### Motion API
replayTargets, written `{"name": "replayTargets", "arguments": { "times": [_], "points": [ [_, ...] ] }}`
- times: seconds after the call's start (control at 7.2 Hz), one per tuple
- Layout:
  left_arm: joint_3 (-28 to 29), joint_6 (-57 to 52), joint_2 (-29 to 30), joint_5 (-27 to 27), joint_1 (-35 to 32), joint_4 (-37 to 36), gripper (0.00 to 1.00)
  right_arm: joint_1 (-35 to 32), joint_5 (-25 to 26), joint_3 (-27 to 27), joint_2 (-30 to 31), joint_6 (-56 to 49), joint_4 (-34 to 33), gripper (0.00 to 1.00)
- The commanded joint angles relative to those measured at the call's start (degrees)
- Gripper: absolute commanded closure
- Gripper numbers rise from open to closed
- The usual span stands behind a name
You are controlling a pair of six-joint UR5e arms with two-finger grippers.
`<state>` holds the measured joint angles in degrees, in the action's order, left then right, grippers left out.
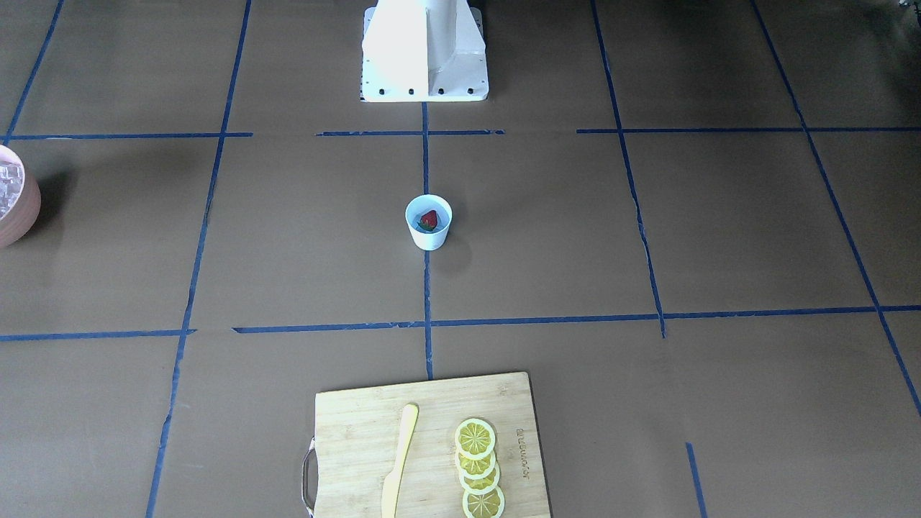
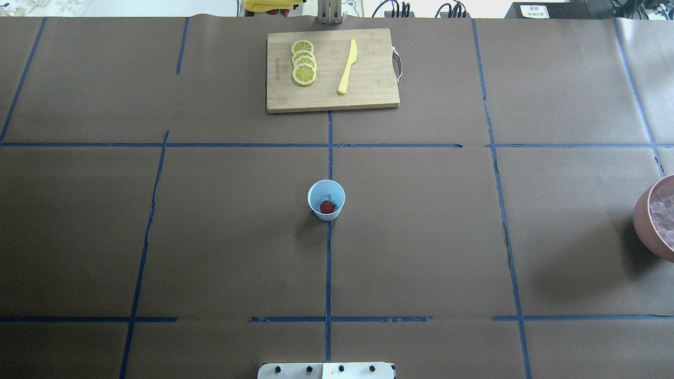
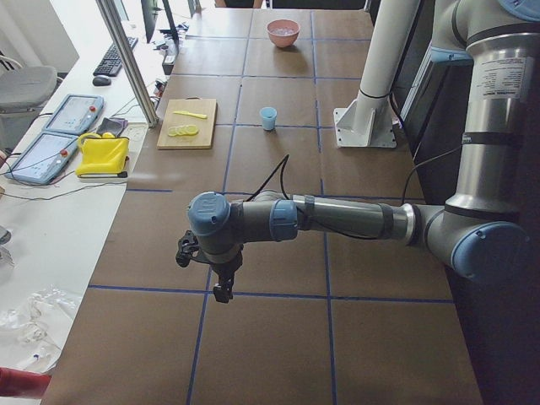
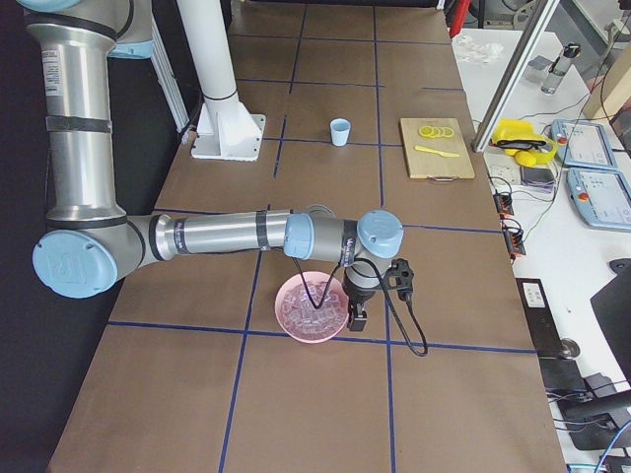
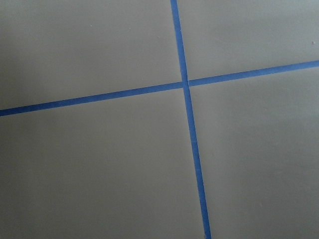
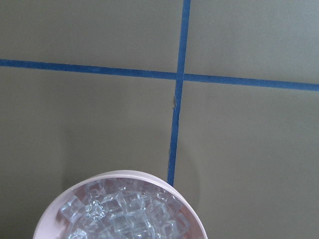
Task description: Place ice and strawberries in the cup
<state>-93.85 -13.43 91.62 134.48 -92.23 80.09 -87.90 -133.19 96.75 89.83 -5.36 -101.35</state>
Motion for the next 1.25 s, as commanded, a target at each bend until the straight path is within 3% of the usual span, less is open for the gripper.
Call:
{"name": "replayTargets", "arguments": {
  "times": [0.0,0.69,1.11],
  "points": [
    [-0.11,3.04,-0.21,5.31,0.03,0.06,0.0,0.0,-0.05,-0.24,0.09,0.0,0.01,0.0],
    [-0.02,2.53,-1.71,5.18,0.12,1.2,0.0,0.09,-0.05,-0.77,0.0,0.17,0.01,0.0],
    [0.59,2.88,-2.32,5.09,0.3,7.44,0.0,0.36,-0.05,-1.21,-0.09,0.26,0.01,0.0]
  ]
}}
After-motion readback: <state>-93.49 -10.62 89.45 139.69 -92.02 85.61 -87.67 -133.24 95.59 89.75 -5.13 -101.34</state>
